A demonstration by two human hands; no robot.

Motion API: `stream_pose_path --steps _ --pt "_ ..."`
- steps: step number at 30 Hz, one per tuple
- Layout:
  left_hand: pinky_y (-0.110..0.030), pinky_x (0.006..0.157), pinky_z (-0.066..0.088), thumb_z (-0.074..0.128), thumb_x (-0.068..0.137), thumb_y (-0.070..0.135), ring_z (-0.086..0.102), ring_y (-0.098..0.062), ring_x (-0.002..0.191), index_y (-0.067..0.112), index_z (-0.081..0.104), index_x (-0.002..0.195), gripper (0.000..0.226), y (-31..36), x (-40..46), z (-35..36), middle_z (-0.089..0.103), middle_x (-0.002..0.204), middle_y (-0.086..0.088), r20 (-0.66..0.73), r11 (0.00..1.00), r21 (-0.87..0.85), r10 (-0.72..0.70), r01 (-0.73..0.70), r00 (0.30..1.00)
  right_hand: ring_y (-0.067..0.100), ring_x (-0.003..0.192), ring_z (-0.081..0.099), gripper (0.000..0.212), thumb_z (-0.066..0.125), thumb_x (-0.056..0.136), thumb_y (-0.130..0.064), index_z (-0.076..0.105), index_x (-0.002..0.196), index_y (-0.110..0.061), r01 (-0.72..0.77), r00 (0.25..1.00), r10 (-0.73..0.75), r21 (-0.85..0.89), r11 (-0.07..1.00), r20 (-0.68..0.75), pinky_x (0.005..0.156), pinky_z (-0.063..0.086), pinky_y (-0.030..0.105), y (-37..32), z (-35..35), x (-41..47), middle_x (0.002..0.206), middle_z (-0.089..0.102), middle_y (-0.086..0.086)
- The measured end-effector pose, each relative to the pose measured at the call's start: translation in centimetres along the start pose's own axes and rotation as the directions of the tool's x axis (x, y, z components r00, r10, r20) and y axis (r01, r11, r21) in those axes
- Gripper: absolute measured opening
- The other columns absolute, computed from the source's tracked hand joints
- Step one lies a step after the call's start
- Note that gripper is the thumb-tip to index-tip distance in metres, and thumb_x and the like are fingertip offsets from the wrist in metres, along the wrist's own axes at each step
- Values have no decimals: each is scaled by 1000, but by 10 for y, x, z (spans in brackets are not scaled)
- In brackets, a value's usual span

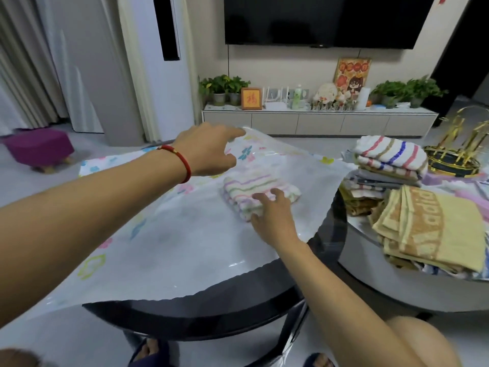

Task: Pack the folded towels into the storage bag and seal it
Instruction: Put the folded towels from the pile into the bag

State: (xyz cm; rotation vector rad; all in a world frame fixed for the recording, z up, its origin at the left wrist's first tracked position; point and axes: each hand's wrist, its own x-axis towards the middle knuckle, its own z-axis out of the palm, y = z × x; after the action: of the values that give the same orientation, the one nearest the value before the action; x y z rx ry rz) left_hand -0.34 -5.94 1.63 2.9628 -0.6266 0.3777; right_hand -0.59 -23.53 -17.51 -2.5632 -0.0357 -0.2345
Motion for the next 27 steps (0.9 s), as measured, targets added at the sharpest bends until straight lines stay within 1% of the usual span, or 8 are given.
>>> stream_pose_path --steps 3,7,9,13,16,19,23,27 --pt "-49 90 52 56 84 36 57 -32 116 39 38 146 65 -2 -3 0 62 132 2 -18 997 53 52 -51 999 45 134 35 44 50 101 -33 53 145 -34 103 993 -87 -222 970 81 105 41 49 -6 16 19 157 35 17" --pt "-40 77 52 61 84 39 59 -28 111 41 40 145 64 -6 -8 4 65 127 10 -46 990 70 127 -124 991 41 126 49 43 40 105 -39 54 144 -29 117 992 -89 -350 929 95 108 36 46 -10 24 62 139 58 16" --pt "-33 64 41 63 84 41 59 -27 104 44 41 144 64 -11 -9 6 68 119 9 -72 981 112 166 -158 983 42 130 46 45 37 105 -40 52 147 -28 102 989 -58 -337 936 139 113 32 47 -10 26 86 142 56 19" --pt "-32 59 31 67 80 46 54 -25 86 44 43 142 67 -20 -8 -4 67 91 14 -114 980 118 171 -158 979 42 135 43 47 41 105 -39 48 150 -29 154 980 -100 -330 931 174 116 28 48 -1 28 130 146 52 21" --pt "-30 58 28 69 79 47 38 -15 79 41 47 142 67 -26 -1 -13 32 65 34 -156 976 114 200 -184 967 42 140 35 49 40 106 -42 45 153 -30 162 972 -104 -275 948 212 120 24 50 4 32 159 152 44 21" --pt "-30 60 32 71 80 46 37 -14 78 40 48 142 66 -30 4 -14 24 65 34 -155 974 132 205 -185 967 38 146 30 50 40 107 -40 43 155 -26 194 964 -138 -244 950 228 124 16 46 5 37 182 157 41 18" --pt "-30 62 33 71 81 42 36 -15 75 39 49 142 65 -33 8 -8 22 63 33 -162 977 109 201 -185 966 35 148 27 49 44 105 -38 46 152 -24 199 965 -155 -207 958 210 124 16 44 0 39 190 158 40 17" --pt "-29 61 33 71 80 39 40 -16 74 38 49 142 66 -33 14 -1 25 64 33 -186 986 39 165 -161 968 34 151 25 49 53 102 -33 50 150 -25 217 975 -203 -174 961 95 118 33 49 -1 27 154 165 31 13"
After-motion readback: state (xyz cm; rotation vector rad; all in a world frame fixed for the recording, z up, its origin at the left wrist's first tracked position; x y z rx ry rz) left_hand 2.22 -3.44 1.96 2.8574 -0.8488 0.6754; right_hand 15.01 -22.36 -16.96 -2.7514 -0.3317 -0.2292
